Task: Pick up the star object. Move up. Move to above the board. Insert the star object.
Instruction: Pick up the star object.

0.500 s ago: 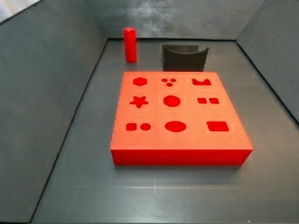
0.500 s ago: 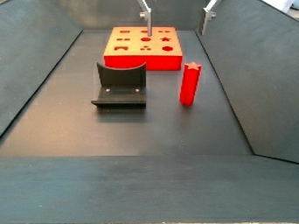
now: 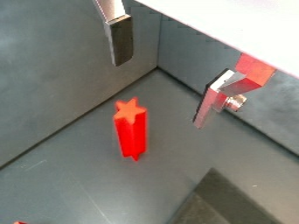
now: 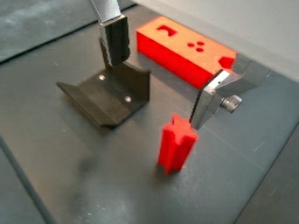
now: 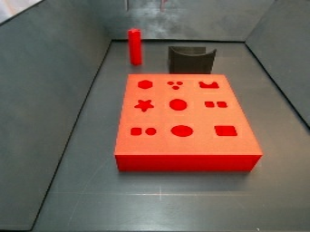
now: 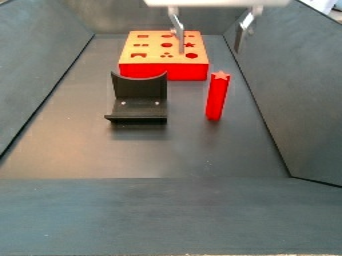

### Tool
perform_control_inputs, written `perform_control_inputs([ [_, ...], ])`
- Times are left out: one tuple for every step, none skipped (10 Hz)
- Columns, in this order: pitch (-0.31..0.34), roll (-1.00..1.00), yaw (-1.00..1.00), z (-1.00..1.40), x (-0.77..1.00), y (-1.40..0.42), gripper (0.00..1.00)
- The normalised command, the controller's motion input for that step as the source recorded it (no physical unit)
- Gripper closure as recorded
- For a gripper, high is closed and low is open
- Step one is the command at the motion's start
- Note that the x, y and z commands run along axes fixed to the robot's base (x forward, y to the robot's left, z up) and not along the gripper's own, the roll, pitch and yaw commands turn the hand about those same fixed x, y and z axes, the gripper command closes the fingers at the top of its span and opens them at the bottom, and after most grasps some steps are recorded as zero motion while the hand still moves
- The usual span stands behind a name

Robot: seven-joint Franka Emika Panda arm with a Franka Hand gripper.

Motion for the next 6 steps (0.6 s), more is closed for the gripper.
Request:
perform_control_inputs([
  [-0.183,0.11,0.02,-0.75,-0.21,-0.14,0.00],
  [-0.164,0.09,0.03,-0.71,-0.12,-0.13,0.00],
  [-0.151,0.07,0.04,-0.69,-0.03,-0.11,0.00],
  [-0.123,0.04,0.05,-0.60,0.00,-0.09,0.00],
  [-0.084,0.06,0.04,-0.37,0.00,-0.01,0.00],
  [0.000,0.01,0.00,0.00,0.00,0.00,0.00],
])
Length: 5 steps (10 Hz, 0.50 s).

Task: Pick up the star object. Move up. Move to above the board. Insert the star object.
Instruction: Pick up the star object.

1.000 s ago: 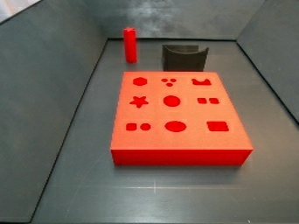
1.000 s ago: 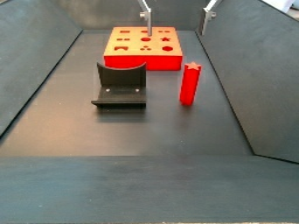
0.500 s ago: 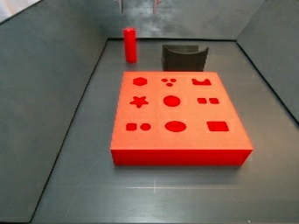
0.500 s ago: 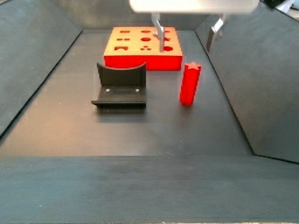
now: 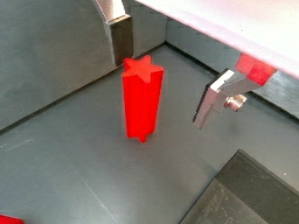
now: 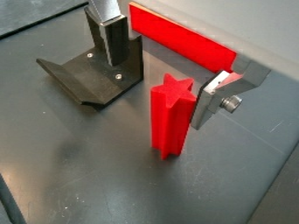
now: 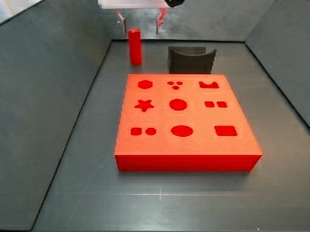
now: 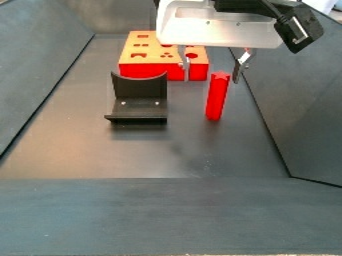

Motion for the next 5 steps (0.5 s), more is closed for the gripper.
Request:
perform_control_inputs([
  [-0.016,0.03,0.00,-0.22,0.00,-0.02,0.00],
  [-0.053,0.10,0.00,-0.45,0.00,-0.10,0.00],
  [-0.033,0.03,0.00,-0.20,0.00,0.00,0.00],
  [0.000,0.00,0.00,0.00,0.00,0.00,0.00],
  [0.000,0.00,0.00,0.00,0.00,0.00,1.00],
])
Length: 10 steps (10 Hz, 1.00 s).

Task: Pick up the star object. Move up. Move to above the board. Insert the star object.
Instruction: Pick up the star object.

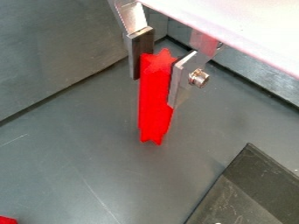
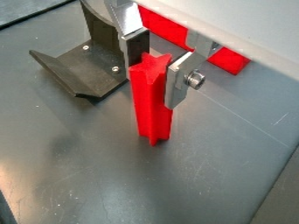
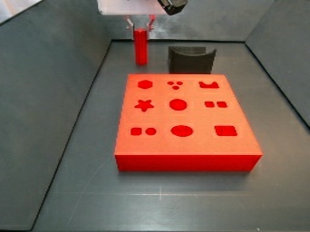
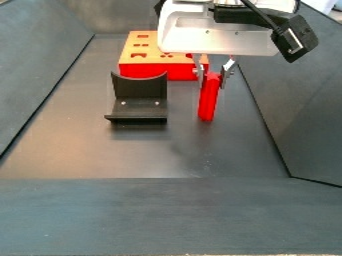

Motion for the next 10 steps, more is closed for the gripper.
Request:
perform_control_inputs([
  [0.000,0.00,0.00,0.00,0.00,0.00,1.00],
  [0.000,0.00,0.00,0.00,0.00,0.00,1.00],
  [0.000,0.00,0.00,0.00,0.00,0.00,1.00],
  [0.000,0.00,0.00,0.00,0.00,0.00,1.00],
  [0.000,0.00,0.00,0.00,0.00,0.00,1.00],
  [0.000,0.00,0.00,0.00,0.00,0.00,1.00],
  [0.000,0.00,0.00,0.00,0.00,0.00,1.00],
  [0.000,0.00,0.00,0.00,0.00,0.00,1.00],
  [0.000,0.00,0.00,0.00,0.00,0.00,1.00],
  [0.000,0.00,0.00,0.00,0.00,0.00,1.00],
])
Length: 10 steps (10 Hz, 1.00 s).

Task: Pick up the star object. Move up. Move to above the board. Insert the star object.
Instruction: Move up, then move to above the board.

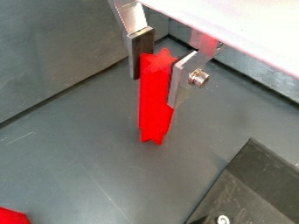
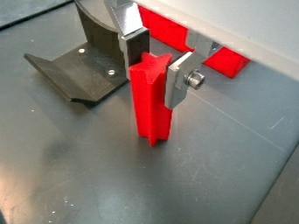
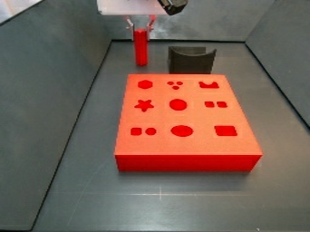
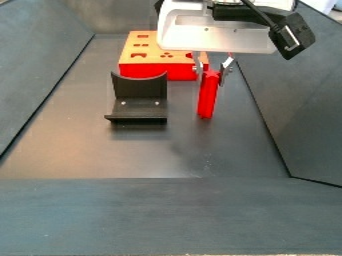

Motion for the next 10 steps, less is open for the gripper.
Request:
perform_control_inputs([
  [0.000,0.00,0.00,0.83,0.00,0.00,1.00],
  [0.056,0.00,-0.02,0.72,-0.05,-0.02,1.00],
  [0.061,0.01,-0.02,0.61,-0.05,-0.01,1.00],
  [0.055,0.03,-0.02,0.41,-0.04,0.00,1.00],
  [0.053,0.04,-0.02,0.31,-0.03,0.00,1.00],
  [0.330,-0.34,0.06,1.00,0.27,0.15,1.00],
  [0.343,-0.33,0.06,1.00,0.29,0.16,1.00],
  [0.311,-0.31,0.03,1.00,0.28,0.15,1.00],
  [0.237,-0.28,0.00,1.00,0.26,0.14,1.00],
  [0.160,-0.25,-0.01,1.00,0.22,0.14,1.00],
])
